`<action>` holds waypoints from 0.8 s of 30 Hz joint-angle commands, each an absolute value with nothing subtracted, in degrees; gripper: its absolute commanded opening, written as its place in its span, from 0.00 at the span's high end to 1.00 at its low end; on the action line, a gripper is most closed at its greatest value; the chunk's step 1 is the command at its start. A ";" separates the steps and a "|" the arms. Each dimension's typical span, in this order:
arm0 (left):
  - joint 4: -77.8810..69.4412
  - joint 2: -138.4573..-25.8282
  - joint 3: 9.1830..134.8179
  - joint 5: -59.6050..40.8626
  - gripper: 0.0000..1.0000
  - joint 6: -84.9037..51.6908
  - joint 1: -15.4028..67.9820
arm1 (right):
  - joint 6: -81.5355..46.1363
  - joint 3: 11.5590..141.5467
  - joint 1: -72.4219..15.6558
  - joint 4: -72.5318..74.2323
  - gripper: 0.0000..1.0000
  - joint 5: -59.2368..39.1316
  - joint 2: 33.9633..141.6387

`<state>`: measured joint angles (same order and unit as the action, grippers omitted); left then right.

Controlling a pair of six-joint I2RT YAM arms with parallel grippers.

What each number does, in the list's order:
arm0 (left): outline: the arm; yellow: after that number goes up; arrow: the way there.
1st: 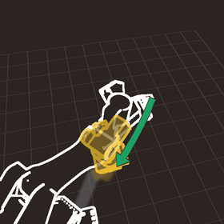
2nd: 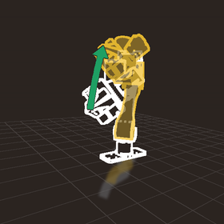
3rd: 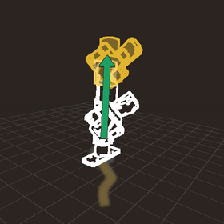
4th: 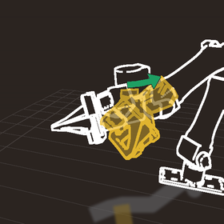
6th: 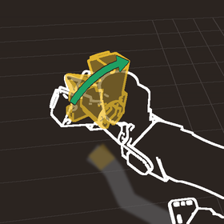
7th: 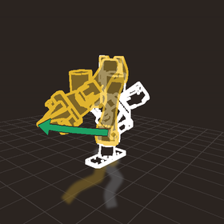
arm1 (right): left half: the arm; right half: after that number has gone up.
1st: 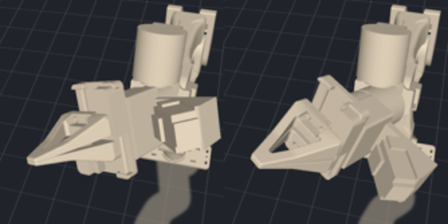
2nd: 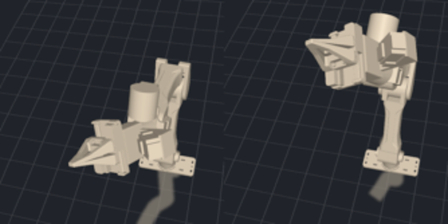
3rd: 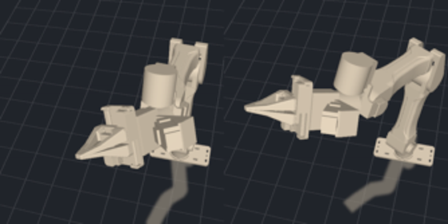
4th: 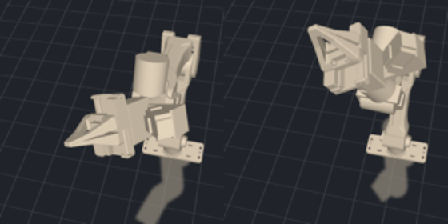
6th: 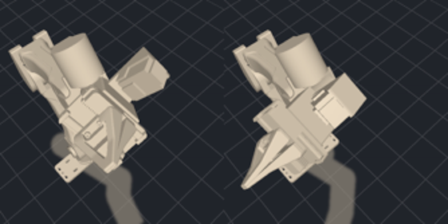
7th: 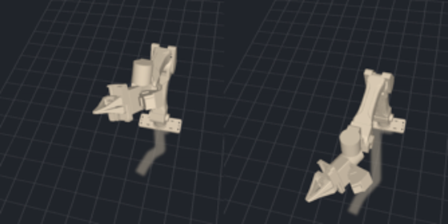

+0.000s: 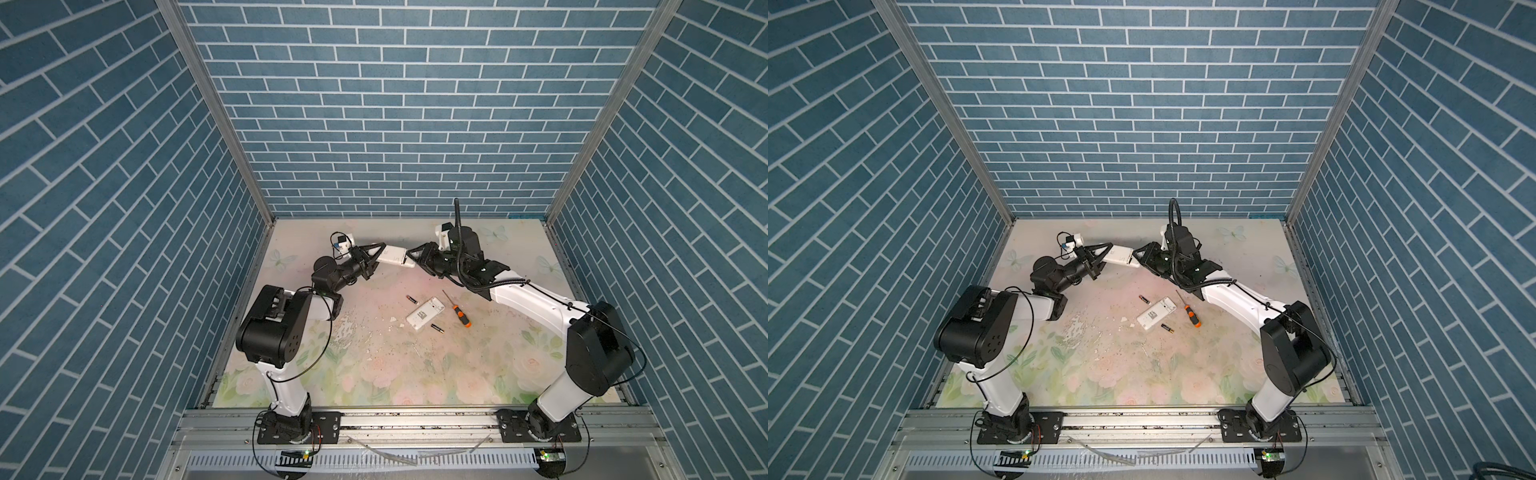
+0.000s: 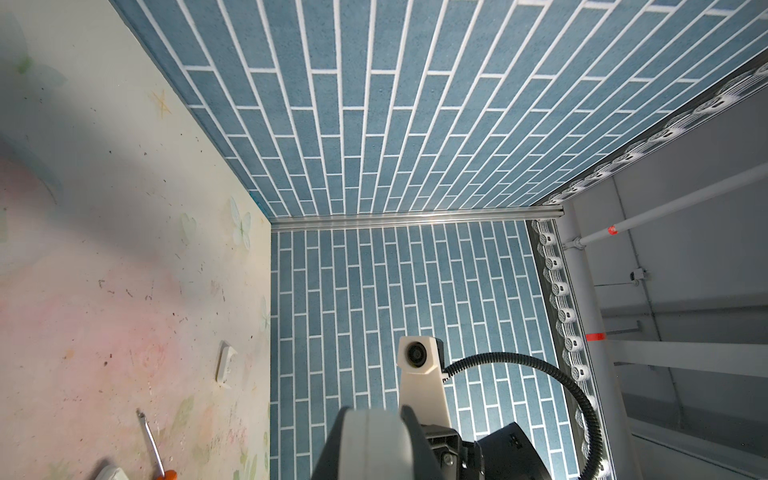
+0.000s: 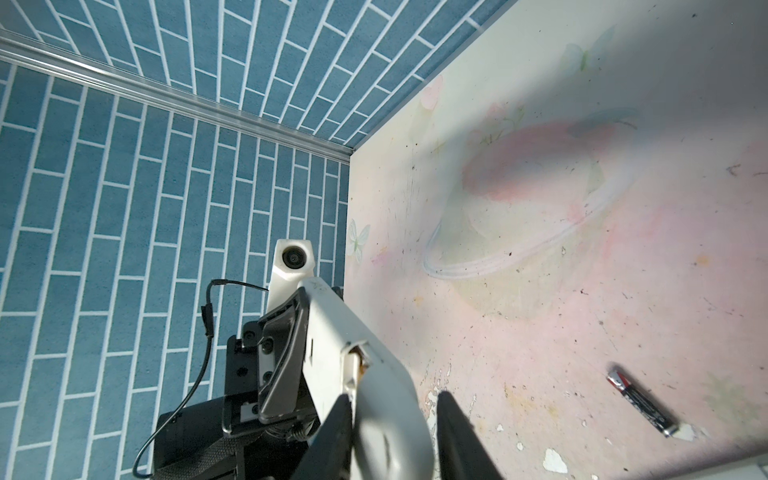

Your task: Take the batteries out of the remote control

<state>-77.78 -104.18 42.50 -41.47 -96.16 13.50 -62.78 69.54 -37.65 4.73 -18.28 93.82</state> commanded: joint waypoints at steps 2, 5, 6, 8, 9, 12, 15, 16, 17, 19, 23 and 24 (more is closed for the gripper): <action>-80.69 -105.12 43.77 -42.36 1.00 -95.45 13.18 | -63.98 67.85 -37.22 5.11 0.65 -18.74 91.72; -80.69 -105.14 43.79 -42.31 1.00 -95.41 13.18 | -64.07 67.77 -37.25 5.27 0.65 -18.92 91.70; -80.68 -105.14 43.77 -42.34 1.00 -95.36 13.18 | -64.03 67.72 -37.22 5.51 0.65 -18.90 91.76; -80.68 -105.20 43.69 -42.32 1.00 -95.36 13.18 | -64.20 67.64 -37.16 5.73 0.65 -18.98 91.72; -80.68 -105.23 43.69 -42.23 1.00 -95.36 13.18 | -64.32 67.54 -37.15 5.96 0.65 -18.98 91.81; -80.68 -105.30 43.68 -42.28 1.00 -95.27 13.15 | -65.15 67.18 -37.13 7.19 0.68 -19.38 91.97; -80.68 -105.33 43.70 -42.33 1.00 -95.19 13.10 | -65.48 67.06 -37.16 7.73 0.69 -19.67 92.19; -80.68 -105.38 43.64 -42.34 1.00 -95.19 13.10 | -65.48 67.03 -37.18 7.82 0.69 -19.69 92.15; -80.68 -105.47 43.64 -42.36 1.00 -95.25 13.03 | -65.62 66.89 -37.18 7.86 0.69 -19.62 92.07; -80.68 -105.47 43.59 -42.41 1.00 -95.21 12.91 | -65.65 66.78 -37.09 7.99 0.69 -19.60 91.91; -80.68 -105.47 43.60 -42.47 1.00 -95.19 12.77 | -65.65 66.59 -37.07 8.06 0.69 -19.60 91.69; -80.73 -105.39 43.59 -42.50 1.00 -95.19 12.75 | -65.65 66.45 -37.09 8.08 0.69 -19.60 91.64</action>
<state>-77.95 -104.75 42.52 -41.65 -95.96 13.15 -64.29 68.40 -37.43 6.57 -18.90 93.82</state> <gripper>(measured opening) 0.194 0.311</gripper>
